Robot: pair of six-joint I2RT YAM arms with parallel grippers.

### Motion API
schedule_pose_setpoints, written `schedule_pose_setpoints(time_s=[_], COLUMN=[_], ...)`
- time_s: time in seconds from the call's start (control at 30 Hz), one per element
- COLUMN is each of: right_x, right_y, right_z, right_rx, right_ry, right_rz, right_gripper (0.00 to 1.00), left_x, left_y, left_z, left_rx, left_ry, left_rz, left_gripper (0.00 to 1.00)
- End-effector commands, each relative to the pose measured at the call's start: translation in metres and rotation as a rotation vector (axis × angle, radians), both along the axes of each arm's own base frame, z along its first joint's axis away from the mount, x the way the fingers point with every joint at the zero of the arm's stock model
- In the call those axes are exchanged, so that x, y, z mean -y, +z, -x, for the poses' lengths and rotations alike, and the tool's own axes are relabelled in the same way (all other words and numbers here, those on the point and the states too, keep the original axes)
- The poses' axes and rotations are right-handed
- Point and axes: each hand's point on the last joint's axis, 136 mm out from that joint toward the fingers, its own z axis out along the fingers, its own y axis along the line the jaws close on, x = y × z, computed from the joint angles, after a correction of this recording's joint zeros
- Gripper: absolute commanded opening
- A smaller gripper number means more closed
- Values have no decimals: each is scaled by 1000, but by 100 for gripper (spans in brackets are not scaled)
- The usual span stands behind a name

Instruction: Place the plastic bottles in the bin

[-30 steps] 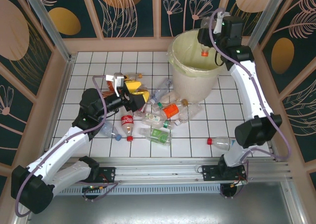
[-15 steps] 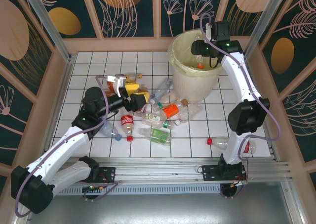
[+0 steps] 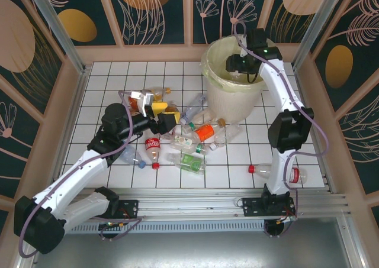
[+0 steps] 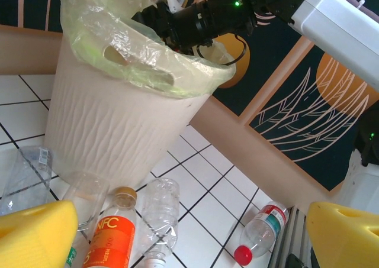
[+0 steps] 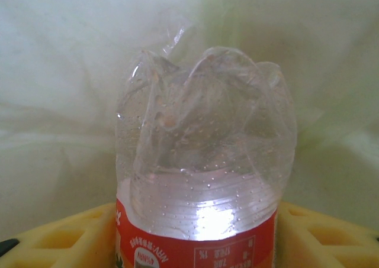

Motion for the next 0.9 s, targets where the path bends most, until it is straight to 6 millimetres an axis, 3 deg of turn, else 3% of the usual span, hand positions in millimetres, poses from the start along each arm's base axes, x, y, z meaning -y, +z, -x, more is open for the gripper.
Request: schedule_pose_setpoints(time_s=[0.0,0.27,0.5,0.63,0.87], right_x=[-4,0,-2,-3,-7], right_y=[-6,-21,-16,-5,40], right_z=[1,0,0,-2,-1], right_rx=[-35,-71,-65,-38,67], right_ry=[14,6,15,13,25], right_rz=[1,31,28,18,-28], right_gripper=[62,67,76,79,79], left_x=[1,2,4,4,6], left_y=[1,-17,-18,-17,-11], left_z=[-2,-6,-7,-6,-5], left_rx=[20,-14,-16,-8,11], left_ry=[4,9,3,-3,-16], left_rz=[-21,-75,-70,-66,-56], left_gripper=[99,98,99,99,99])
